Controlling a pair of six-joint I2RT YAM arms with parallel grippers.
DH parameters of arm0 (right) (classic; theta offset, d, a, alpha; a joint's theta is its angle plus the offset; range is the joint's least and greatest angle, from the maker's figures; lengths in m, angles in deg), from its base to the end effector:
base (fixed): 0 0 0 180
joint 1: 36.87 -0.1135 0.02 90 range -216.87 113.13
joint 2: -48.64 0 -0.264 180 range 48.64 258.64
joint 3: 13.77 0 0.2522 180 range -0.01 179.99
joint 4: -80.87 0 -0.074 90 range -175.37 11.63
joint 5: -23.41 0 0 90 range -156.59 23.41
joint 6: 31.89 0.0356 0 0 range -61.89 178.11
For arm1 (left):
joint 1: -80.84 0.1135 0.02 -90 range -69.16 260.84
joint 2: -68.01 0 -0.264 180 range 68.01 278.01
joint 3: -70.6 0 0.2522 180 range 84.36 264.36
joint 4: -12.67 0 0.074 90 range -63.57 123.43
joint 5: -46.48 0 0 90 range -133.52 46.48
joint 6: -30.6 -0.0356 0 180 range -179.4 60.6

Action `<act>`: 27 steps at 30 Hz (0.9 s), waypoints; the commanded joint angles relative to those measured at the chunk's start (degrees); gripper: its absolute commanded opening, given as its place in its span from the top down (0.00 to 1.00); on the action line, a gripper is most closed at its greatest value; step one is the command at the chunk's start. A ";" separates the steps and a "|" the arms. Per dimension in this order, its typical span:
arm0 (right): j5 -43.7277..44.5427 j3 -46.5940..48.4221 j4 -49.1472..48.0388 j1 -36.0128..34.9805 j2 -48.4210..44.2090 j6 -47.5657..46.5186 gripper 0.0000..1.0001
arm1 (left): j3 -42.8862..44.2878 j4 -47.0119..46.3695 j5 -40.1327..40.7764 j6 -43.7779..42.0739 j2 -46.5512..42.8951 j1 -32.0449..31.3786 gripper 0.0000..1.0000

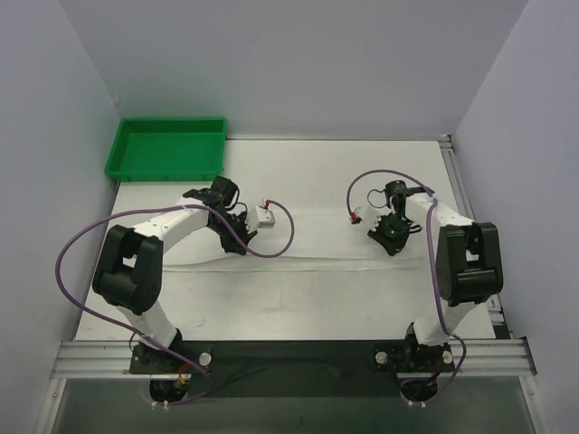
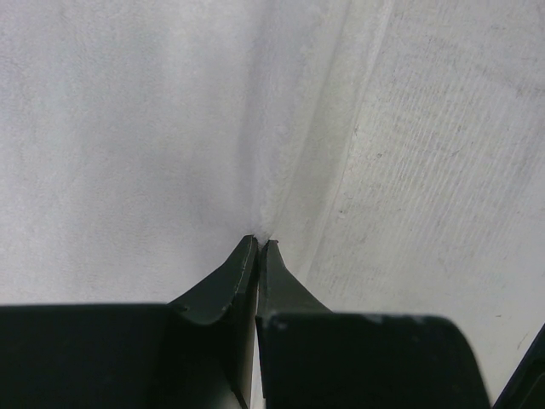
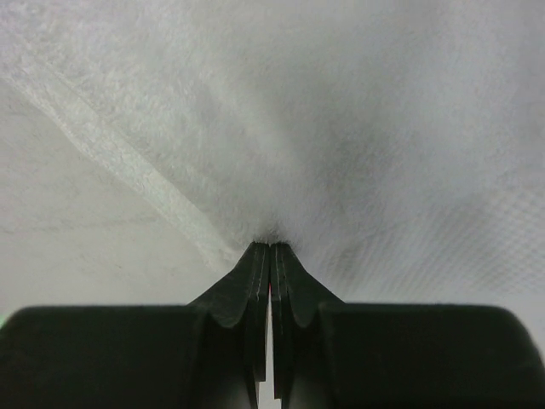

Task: Roll the towels
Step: Fold the towel

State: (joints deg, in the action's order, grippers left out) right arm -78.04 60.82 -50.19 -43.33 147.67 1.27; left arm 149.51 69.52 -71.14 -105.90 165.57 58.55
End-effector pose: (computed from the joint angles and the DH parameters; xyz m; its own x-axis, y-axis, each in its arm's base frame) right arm 0.3193 0.0433 0.1655 -0.3813 -0.8689 -0.3157 -0.8883 0.4389 -0.1354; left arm 0.2899 -0.1367 0.1924 -0.2949 0.8155 -0.4979 0.9551 0.2677 -0.1273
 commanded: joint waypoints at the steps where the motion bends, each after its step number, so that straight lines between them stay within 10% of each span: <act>1: -1.03 1.03 4.19 2.24 -5.06 -0.46 1.00 | 1.74 1.21 -1.39 0.01 -2.02 0.66 1.00; 17: -2.97 -0.37 10.44 4.79 -7.19 -5.12 1.00 | -1.50 7.88 -3.15 -5.00 -5.98 0.14 1.00; 27: 1.86 -1.96 4.46 2.15 5.12 -3.63 1.00 | -7.93 1.82 1.42 -4.65 7.03 -2.50 1.00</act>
State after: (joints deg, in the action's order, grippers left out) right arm -81.16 59.69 -45.25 -41.38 149.44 -1.77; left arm 143.39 72.13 -74.90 -109.14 168.39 56.15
